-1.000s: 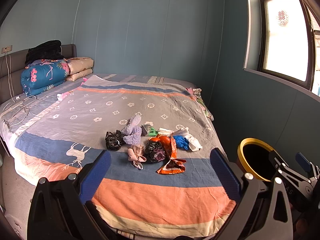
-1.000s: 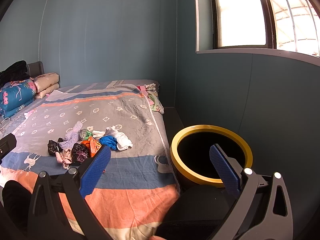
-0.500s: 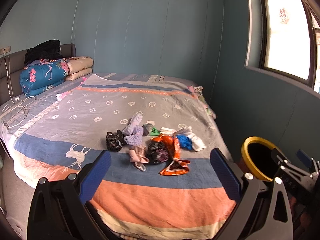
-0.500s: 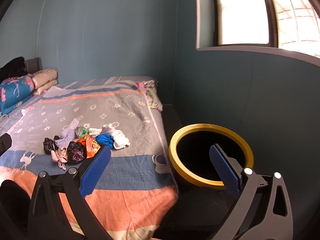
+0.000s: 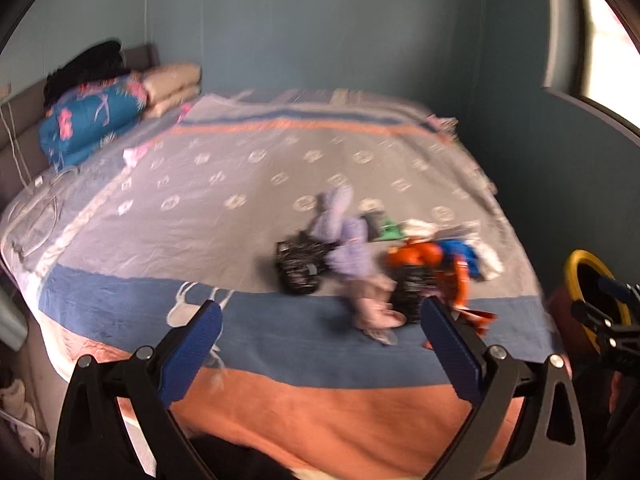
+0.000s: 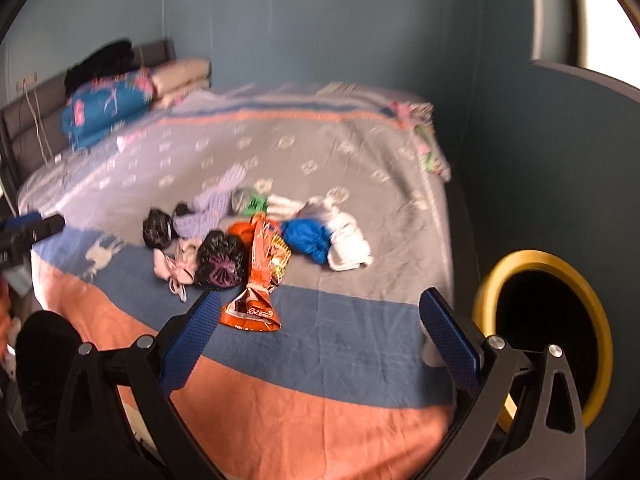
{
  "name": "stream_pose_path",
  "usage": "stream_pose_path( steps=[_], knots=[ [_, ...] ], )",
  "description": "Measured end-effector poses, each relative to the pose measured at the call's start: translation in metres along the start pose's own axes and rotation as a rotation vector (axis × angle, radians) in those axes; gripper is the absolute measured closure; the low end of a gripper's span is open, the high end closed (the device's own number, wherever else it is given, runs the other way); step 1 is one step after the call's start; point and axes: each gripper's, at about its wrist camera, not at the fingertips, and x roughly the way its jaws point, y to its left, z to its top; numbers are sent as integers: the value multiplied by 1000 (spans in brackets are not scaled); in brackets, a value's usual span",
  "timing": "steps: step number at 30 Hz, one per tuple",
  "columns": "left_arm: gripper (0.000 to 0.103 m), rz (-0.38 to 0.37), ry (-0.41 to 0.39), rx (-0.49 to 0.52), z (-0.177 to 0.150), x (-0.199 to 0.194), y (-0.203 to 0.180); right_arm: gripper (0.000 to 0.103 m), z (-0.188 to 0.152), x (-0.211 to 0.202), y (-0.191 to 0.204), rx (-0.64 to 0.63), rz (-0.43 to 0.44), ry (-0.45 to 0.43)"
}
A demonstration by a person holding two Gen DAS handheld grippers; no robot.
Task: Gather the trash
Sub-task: 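Grasp the black plastic bag with the left tool while the right tool grasps the orange wrapper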
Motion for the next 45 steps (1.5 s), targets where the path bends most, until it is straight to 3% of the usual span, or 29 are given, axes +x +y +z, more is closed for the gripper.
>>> stream_pose_path(
  steps=[5,12,16,18,22,26,28,29,31,33,37,38,45],
  knots=[
    [7,-19,142,-12,22,53,33,8,17,64,11,-9,62,119],
    [7,-12,252,-26,36,132,47,8,37,131,18,42,153,232],
    [7,-23,285,-42,39,161,50,9,46,156,21,95,181,269],
    [7,-30,285,-47,40,170,50,18,47,164,19,130,194,277],
    [7,-52,287,-48,37,186,47,21,40,176,13,182,220,307],
    [16,-46,300,-42,36,200,45,30,36,186,13,189,234,326],
    [19,-21,294,-45,36,205,46,40,34,189,11,203,238,337],
    [20,-19,294,-44,36,208,46,50,33,192,10,212,239,353],
    [26,-23,297,-43,37,214,47,58,31,194,11,208,233,363],
    [42,-32,322,-49,34,220,47,67,28,195,13,200,232,373],
    [56,-28,338,-21,27,223,38,80,26,199,15,214,256,388],
    [63,-27,335,-14,26,222,36,83,26,200,14,224,266,388],
    [78,-6,301,27,23,215,28,85,26,195,12,233,279,370]
  ],
)
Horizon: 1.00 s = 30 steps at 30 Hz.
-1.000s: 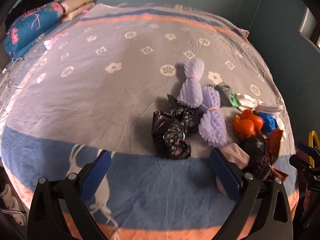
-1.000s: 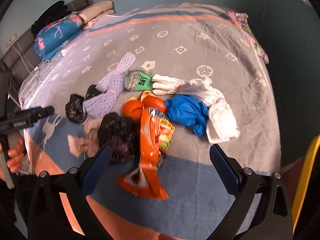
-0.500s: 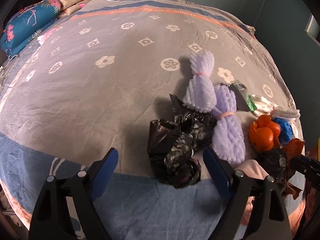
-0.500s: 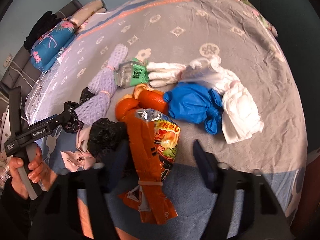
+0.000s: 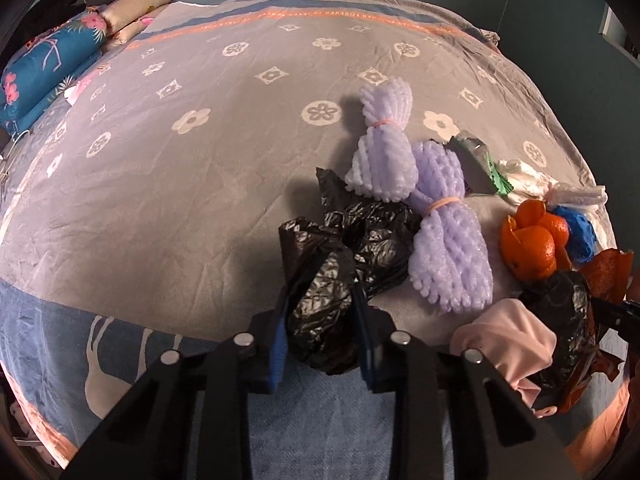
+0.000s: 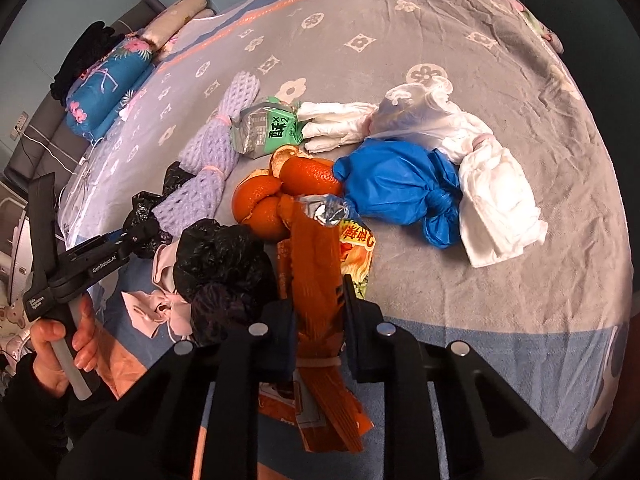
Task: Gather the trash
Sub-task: 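Grasp the black plastic bag with the left tool while the right tool grasps the orange wrapper, then carry the black bag and orange wrapper over the yellow-rimmed bin with both tools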
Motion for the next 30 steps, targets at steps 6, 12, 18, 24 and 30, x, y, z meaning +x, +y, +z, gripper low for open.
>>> stream_pose_path(
  steps=[6,12,18,24,30],
  knots=[
    [79,-32,-47,-26,-3,-20,6,86,-1,-26,6,-37,29,-70],
    [79,14,-188,-50,-3,-54,9,86,-2,-43,12,-67,55,-108],
    [79,34,-279,-119,-9,-85,26,86,-8,-72,11,-61,75,-168],
    [79,-3,-348,-205,-13,-116,39,86,-11,-106,11,-48,92,-224],
    [79,-12,-401,-177,-17,-150,20,86,-14,-143,11,-55,80,-269]
  ],
)
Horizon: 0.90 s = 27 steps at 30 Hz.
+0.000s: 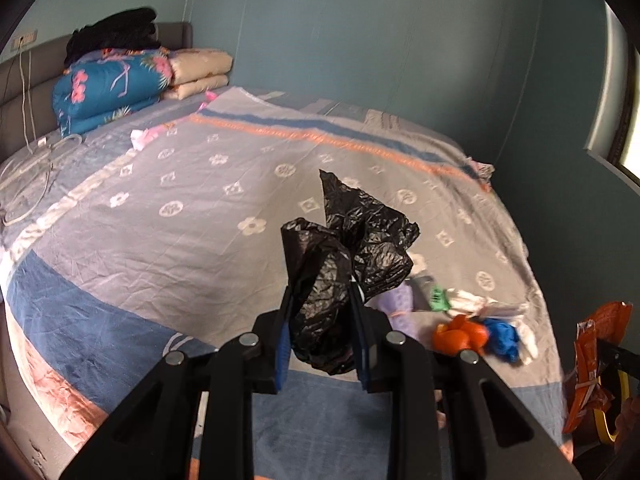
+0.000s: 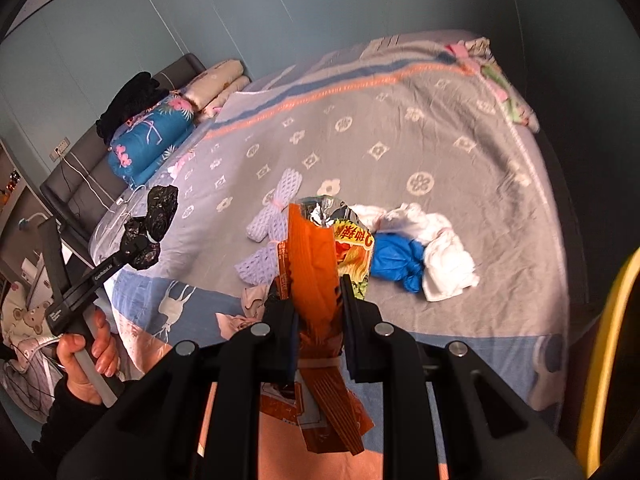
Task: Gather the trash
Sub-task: 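Carry the black bag and orange wrapper over the yellow-rimmed bin with both tools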
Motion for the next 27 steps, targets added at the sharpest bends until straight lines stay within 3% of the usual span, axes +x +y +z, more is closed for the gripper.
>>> stream_pose_path(
  steps=[14,27],
  knots=[
    [79,-150,-39,174,-5,-58,-123,86,-9,-102,-39,6,-58,-97],
    [79,-292,-12,299,-13,-70,-219,86,-9,-173,-102,78,-147,-194]
  ],
)
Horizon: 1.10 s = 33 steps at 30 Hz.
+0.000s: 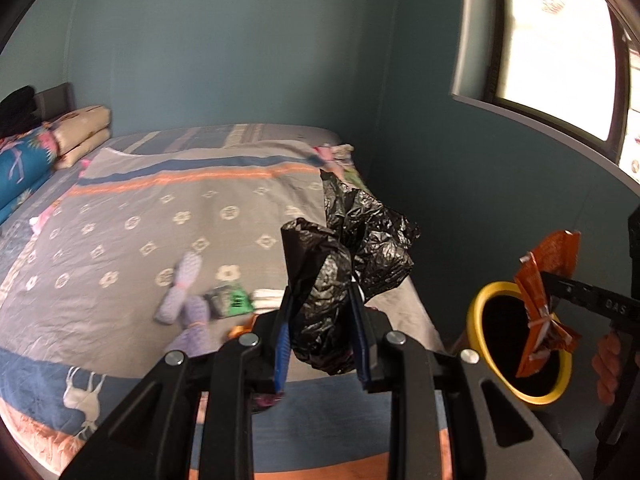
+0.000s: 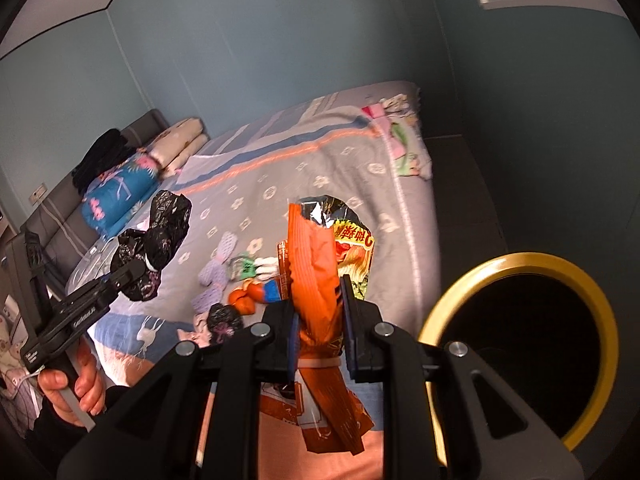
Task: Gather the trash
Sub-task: 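Carry the black bag and orange wrapper over the yellow-rimmed bin with both tools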
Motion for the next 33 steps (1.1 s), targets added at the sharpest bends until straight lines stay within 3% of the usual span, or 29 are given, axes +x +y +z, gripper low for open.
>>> stream_pose_path(
  steps=[15,33],
  knots=[
    [79,-173,76,90,1,45,-105,86,3,-44,-75,75,-149,-71],
    [79,-331,225,148,-28,128,-201,86,-21,-44,-170,232,-270,-67]
  ],
)
